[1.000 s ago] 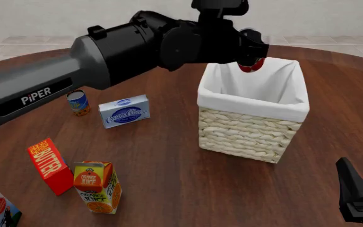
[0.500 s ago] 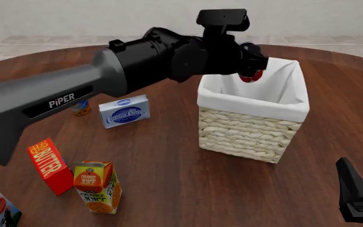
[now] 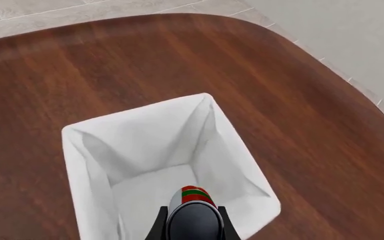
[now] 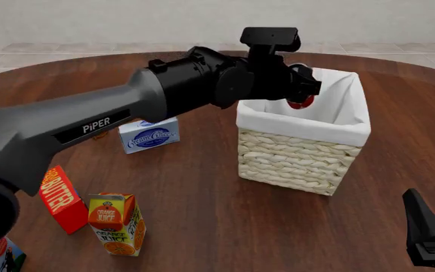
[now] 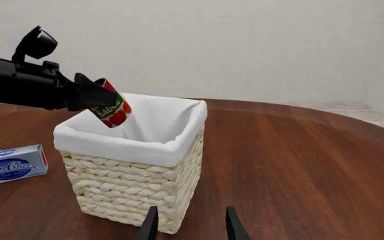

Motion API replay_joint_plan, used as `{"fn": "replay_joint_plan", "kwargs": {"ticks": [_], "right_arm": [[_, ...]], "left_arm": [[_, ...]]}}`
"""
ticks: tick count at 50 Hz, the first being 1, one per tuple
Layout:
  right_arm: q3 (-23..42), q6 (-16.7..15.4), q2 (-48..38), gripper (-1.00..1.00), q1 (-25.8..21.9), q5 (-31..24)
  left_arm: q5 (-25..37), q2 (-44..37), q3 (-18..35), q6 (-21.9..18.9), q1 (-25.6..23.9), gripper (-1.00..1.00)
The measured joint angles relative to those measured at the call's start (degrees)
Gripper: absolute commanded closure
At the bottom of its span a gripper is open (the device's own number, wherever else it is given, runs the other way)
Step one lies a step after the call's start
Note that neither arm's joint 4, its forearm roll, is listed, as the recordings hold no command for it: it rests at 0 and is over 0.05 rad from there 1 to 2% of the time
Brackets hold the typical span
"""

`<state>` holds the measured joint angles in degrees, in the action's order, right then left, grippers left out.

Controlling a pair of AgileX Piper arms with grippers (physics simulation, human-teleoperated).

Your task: Pick up the tomato sauce, and put it in the basket.

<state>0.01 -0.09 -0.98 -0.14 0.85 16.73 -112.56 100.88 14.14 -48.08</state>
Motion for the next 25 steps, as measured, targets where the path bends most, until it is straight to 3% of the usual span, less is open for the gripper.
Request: {"fn": "replay_joint_plan", "kwargs": {"ticks": [25], "right_arm": [[0.00, 0.00, 0.00, -1.00, 0.00, 0.00]], "left_arm": [[0.63, -3.03, 1.39, 0.45, 0.12, 1.00]]}}
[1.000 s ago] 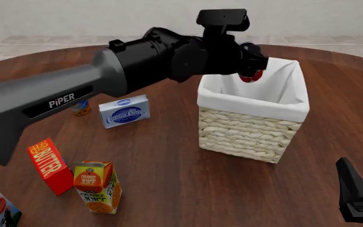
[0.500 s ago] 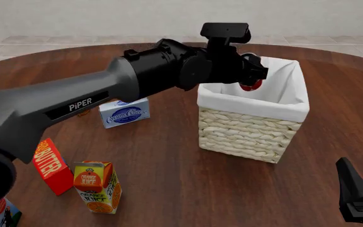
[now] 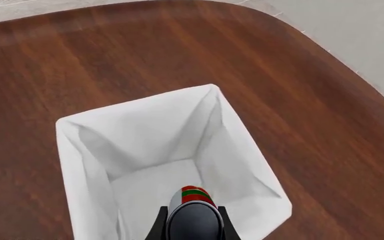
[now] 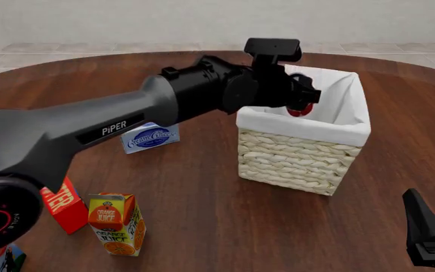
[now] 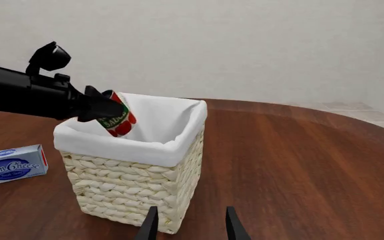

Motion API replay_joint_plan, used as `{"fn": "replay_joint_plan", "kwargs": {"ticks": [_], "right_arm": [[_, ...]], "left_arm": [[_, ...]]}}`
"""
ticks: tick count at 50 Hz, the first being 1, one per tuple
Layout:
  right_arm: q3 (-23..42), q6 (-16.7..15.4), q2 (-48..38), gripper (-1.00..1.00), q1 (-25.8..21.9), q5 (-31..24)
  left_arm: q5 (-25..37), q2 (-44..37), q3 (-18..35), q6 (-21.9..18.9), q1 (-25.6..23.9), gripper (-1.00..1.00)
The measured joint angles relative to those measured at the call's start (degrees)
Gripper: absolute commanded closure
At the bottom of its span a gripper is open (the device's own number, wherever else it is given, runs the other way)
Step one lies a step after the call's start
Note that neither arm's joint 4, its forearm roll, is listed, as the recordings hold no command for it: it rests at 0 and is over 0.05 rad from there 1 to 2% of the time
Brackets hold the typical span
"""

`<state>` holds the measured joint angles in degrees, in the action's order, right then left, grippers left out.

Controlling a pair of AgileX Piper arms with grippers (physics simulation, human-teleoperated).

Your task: Pick up the tomato sauce, and put it in the basket.

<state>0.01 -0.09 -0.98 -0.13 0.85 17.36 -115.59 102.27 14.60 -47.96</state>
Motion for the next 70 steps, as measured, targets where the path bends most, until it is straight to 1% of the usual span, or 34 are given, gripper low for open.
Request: {"fn": "replay_joint_plan", "kwargs": {"ticks": [38, 39, 60, 70], "right_arm": [[0.00, 0.00, -0.01, -1.00, 0.00, 0.00], [0.00, 0.00, -0.01, -1.00, 0.00, 0.00], [0.00, 0.00, -0.01, -1.00, 0.00, 0.00], [0.00, 0.00, 0.00, -1.00, 0.00, 0.00]], "left_arm": [[0.05, -0.65, 0.73, 0.52, 0.24, 1.00], [0.04, -0.70, 0.74, 0.52, 0.24, -1.00], [-0.02, -0.60, 0.82, -0.62, 0.36, -1.00], [-0.64, 0.12, -0.48, -0.59, 0.11, -1.00]]}}
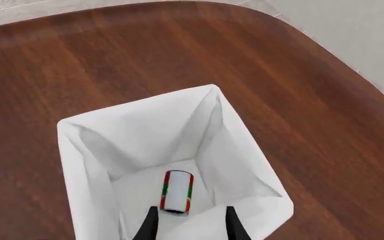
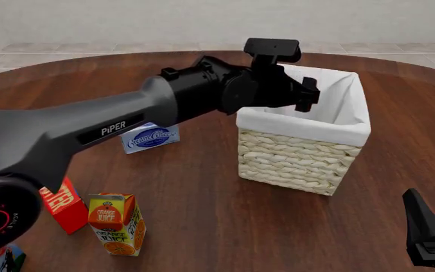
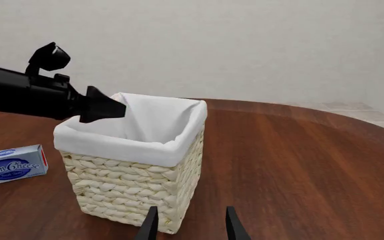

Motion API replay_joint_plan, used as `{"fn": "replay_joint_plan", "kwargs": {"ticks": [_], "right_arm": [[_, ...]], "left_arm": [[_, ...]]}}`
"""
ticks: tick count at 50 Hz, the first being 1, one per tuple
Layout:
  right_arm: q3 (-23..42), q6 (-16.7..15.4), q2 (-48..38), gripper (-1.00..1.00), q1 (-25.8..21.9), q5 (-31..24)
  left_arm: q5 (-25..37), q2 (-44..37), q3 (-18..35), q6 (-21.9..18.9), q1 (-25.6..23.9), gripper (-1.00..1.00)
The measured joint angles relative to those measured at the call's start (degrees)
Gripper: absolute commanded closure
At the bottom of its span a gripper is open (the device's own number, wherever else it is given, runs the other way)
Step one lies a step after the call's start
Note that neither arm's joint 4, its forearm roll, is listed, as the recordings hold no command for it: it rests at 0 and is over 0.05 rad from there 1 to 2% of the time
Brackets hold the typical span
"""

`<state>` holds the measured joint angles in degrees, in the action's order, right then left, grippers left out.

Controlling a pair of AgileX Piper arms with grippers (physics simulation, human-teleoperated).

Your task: Pick up the tomato sauce, and put it in the basket.

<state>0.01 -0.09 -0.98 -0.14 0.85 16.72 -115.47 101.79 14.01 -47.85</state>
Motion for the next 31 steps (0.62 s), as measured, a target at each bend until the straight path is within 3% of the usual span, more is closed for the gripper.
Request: {"fn": "replay_joint_plan", "kwargs": {"ticks": [16, 31], "right_arm": [[0.00, 0.00, 0.00, -1.00, 0.00, 0.00], [0.00, 0.00, 0.00, -1.00, 0.00, 0.00]], "left_arm": [[-1.71, 6.15, -6.13, 0.16, -0.95, -1.00], [-5.68, 18.89, -19.57, 0.30, -1.65, -1.00]]}}
